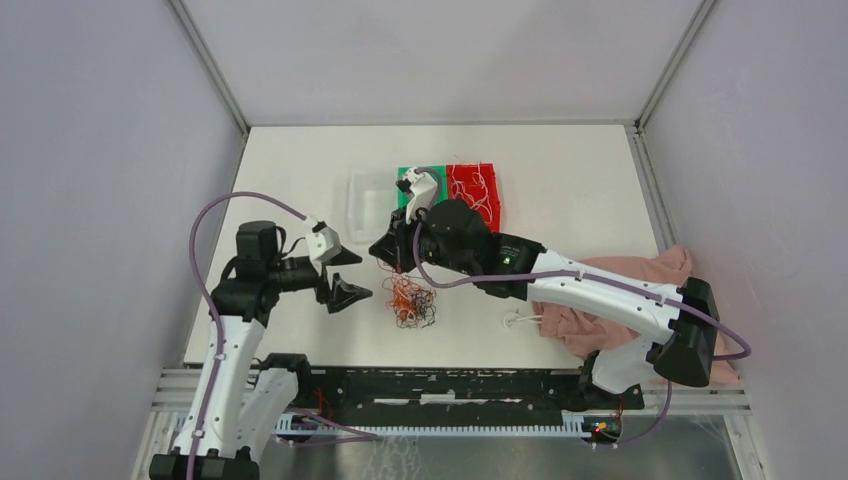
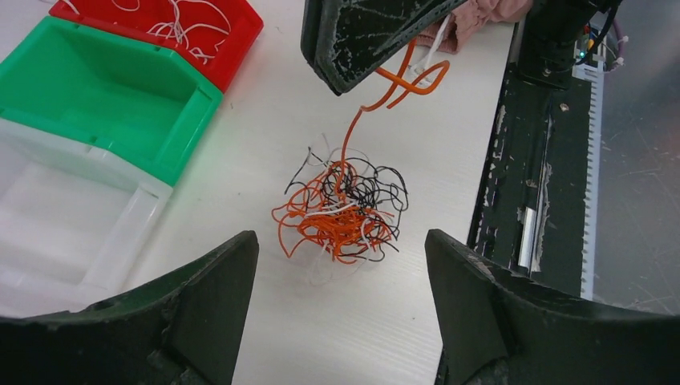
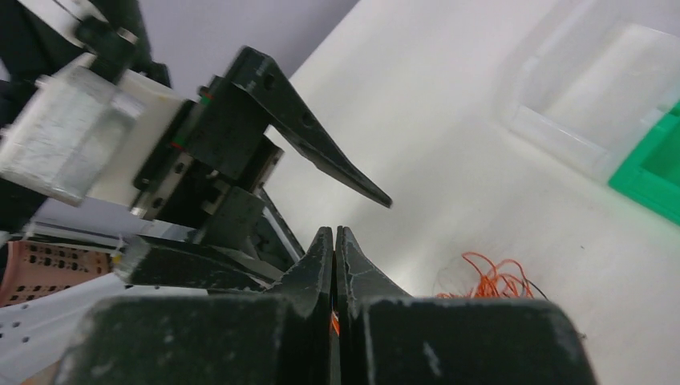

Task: Untangle the cables
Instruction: Untie the cable.

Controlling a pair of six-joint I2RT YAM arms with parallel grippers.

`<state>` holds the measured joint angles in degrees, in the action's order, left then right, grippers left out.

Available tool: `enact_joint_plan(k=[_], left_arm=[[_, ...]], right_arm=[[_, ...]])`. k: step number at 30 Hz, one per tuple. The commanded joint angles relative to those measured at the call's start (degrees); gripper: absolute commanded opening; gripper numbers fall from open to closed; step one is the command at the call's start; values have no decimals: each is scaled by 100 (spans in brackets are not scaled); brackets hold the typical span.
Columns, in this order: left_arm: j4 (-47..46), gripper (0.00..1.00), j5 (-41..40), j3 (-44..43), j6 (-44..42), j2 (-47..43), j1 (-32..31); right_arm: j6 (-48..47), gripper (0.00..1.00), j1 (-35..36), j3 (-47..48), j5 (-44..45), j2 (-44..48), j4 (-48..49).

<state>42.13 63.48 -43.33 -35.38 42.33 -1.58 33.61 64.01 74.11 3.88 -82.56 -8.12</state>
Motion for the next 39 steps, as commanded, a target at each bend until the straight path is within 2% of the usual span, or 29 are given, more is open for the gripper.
enact_joint_plan(k=[1,7,11,13,16,19,20,21,23,26,29,32,35,39], left_arm=[[-950,81,315,223,536,-6,-192],[-2592,76,-224,664,1936,-49,-749],[-2924,66,-314,703,2229,139,-1143],[-2896,54,-356,666,2236,259,-1321],[-2873,28,-458,618,2220,354,-1385],[-2839,11,-512,534,2223,310,-1390],[-2817,5,-533,480,2224,277,-1390],[-2797,3,-560,405,2242,252,-1389],[-2774,3,-580,193,2344,223,-1391],[-2709,3,-522,-239,2546,221,-1390],[-2720,3,-498,-629,2770,204,-1389],[-2752,3,-464,-884,2940,173,-1392],[-2786,3,-412,-1072,3069,176,-1399],[-2946,3,-459,-1301,3283,224,-1401]], right_arm=[[377,0,11,189,-405,245,911],[549,0,13,318,-555,247,1220],[542,0,12,331,-561,234,1293],[531,0,7,320,-544,253,1327],[507,0,7,293,-539,323,1431],[438,0,9,200,-464,452,1498],[402,3,8,149,-411,514,1502],[390,11,0,80,-364,565,1504],[373,36,-29,-112,-242,696,1477],[276,68,-88,-663,-24,1052,1599],[14,76,-108,-1441,153,1500,2024],[-380,77,-104,-2213,293,1830,2422],[-748,78,-101,-2465,175,1872,2580],[-942,79,-101,-2453,-563,1661,2934]])
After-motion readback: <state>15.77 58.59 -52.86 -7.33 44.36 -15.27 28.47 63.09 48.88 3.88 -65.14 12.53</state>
